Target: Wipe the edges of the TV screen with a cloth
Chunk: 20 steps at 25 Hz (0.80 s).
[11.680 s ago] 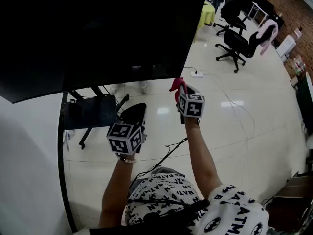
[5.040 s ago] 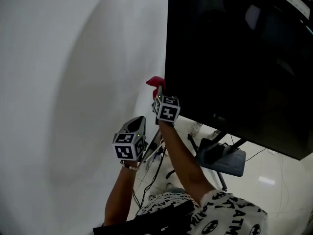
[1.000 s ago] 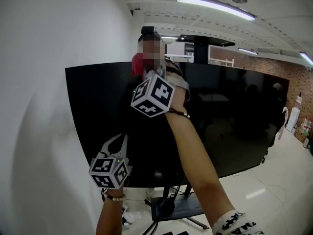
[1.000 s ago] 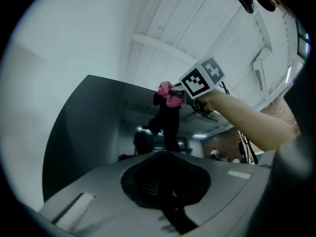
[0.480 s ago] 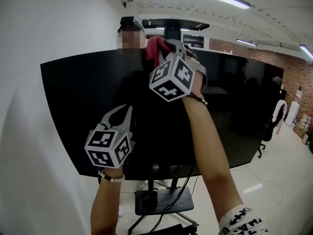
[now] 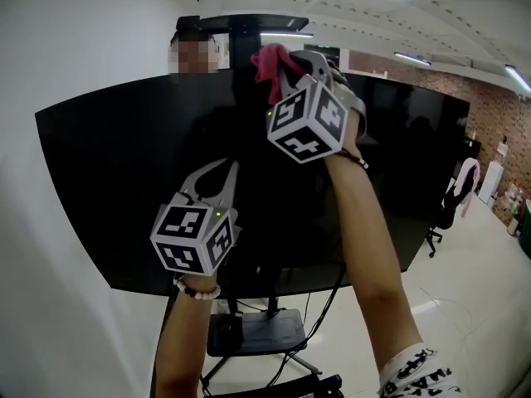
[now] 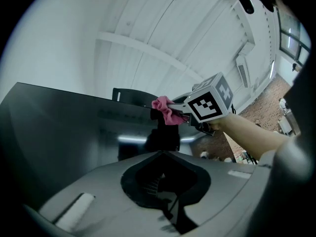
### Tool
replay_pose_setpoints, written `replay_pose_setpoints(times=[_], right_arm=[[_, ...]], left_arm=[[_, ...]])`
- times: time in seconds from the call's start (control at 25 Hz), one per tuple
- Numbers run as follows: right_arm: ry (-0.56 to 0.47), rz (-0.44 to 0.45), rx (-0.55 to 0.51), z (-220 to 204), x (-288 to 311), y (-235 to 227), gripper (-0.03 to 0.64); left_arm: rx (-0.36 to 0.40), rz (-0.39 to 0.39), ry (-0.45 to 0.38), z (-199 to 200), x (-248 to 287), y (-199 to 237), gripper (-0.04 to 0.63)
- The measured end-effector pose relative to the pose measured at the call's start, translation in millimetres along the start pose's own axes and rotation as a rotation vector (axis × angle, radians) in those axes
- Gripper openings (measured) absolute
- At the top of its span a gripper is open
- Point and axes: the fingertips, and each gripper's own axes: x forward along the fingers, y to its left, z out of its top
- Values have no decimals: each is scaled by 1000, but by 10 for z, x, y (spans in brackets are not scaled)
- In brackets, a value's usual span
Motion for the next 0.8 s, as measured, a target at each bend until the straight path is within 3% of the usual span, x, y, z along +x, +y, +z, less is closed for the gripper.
replay_pose_setpoints(times=[0.52, 0.8], right_arm=[[169, -88, -40, -1046, -283, -696, 57], [221, -105, -17, -1848, -469, -1227, 57]], left_arm=[[10, -192, -19, 166, 487, -859, 6], [12, -249, -18, 135, 929, -1581, 6]])
